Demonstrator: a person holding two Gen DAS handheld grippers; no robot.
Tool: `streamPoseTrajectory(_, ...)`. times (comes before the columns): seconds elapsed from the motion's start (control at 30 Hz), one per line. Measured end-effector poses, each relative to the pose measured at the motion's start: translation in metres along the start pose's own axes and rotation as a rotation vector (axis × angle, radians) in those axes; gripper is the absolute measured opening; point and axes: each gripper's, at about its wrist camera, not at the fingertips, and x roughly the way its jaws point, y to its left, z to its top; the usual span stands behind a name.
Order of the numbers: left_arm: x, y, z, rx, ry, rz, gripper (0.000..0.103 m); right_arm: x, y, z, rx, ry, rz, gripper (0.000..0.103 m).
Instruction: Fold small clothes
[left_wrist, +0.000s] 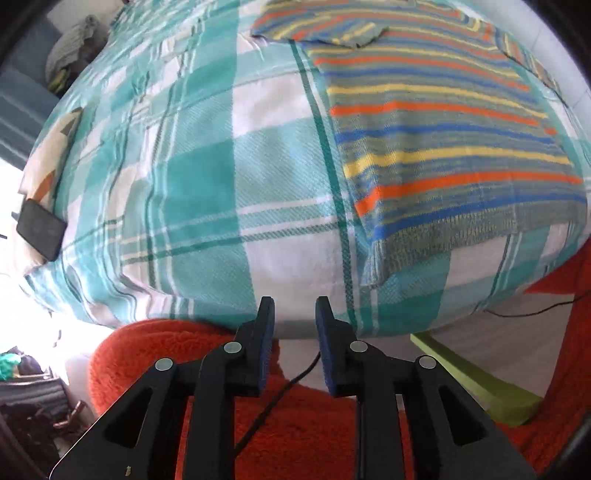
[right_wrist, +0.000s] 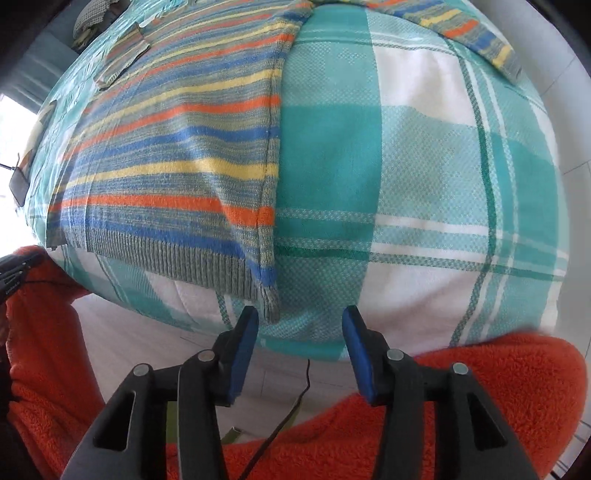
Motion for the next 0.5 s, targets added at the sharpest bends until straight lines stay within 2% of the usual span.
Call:
streamPoseTrajectory(0.07,-0.036,0.016,0.023,-0.044,-0.144,-0.008,0.047,-0.02,-0.002,-0.003,0.003,-0.078,-0.071,0.048)
streamPoseTrajectory(0.1,-0.051,0.016,0.039,-0.051,-0.221,-0.015,0.053,-0.029,-0.003,-0.003,0.01,-0.117,-0.094,0.048)
streamPoseTrajectory(0.17,-0.067,-0.003,0.087,-0.012,-0.356,-0.039,0.076,-0.043,-0.003,-0.002,0.038,-0.193,-0.088,0.048)
streamPoseTrajectory(0.23,-0.064,-0.035,0.132,0.099,-0.432,-0.057,0.079,-0.051,0.001,0.0,0.083,-0.262,-0.042,0.048)
streamPoseTrajectory(0.3,-0.033,-0.066,0.173,0.225,-0.425,-0.051,0.079,-0.052,0.012,0.003,0.111,-0.307,0.004,0.048)
streamPoseTrajectory(0.4,0.026,-0.107,0.221,0.351,-0.324,-0.012,0.079,-0.044,0.032,0.003,0.112,-0.333,0.061,0.048)
streamPoseTrajectory(0.43,0.045,-0.114,0.231,0.359,-0.276,-0.007,0.079,-0.043,0.039,0.002,0.103,-0.336,0.074,0.048)
streamPoseTrajectory(0.5,0.078,-0.114,0.245,0.307,-0.197,-0.012,0.077,-0.04,0.05,0.0,0.08,-0.342,0.064,0.048)
